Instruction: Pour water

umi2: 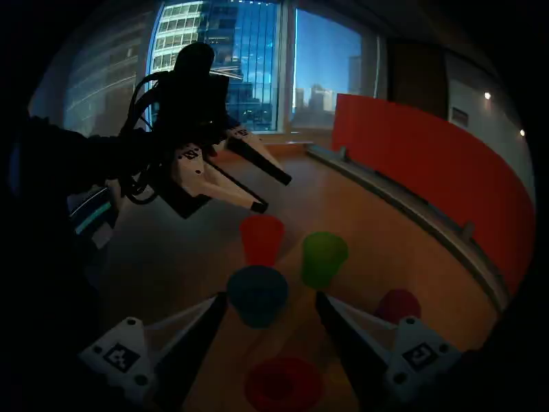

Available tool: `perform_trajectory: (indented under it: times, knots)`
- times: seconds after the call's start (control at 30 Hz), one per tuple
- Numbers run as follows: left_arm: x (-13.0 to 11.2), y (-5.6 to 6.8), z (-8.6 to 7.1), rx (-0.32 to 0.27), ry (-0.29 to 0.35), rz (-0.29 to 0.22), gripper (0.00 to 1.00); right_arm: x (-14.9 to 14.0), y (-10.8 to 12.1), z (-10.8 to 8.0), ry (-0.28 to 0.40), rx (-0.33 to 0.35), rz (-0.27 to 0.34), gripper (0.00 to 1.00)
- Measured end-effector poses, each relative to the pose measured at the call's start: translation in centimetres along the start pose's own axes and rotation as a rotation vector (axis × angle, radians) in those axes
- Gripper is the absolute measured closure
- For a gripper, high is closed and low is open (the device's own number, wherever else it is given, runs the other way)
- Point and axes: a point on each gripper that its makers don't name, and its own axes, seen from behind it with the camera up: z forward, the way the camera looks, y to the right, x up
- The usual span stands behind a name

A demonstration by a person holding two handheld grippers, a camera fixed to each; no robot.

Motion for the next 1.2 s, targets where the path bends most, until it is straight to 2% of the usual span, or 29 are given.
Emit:
perform_trajectory:
  times: [0.3, 0.67, 1.2]
  knots:
    - [-0.6, -0.3, 1.2, -0.005, -0.027, 0.0, 0.08, -1.1, -0.5, 2.0, -0.043, 0.028, 0.009, 0.0]
    - [-1.0, -0.3, 2.2, -0.008, -0.061, 0.014, 0.08, -2.4, -0.5, 4.0, -0.102, 0.031, 0.011, 0.0]
    - [-2.3, -0.1, 3.5, -0.016, -0.125, 0.024, 0.08, -2.8, -0.8, 5.1, -0.135, 0.037, 0.011, 0.0]
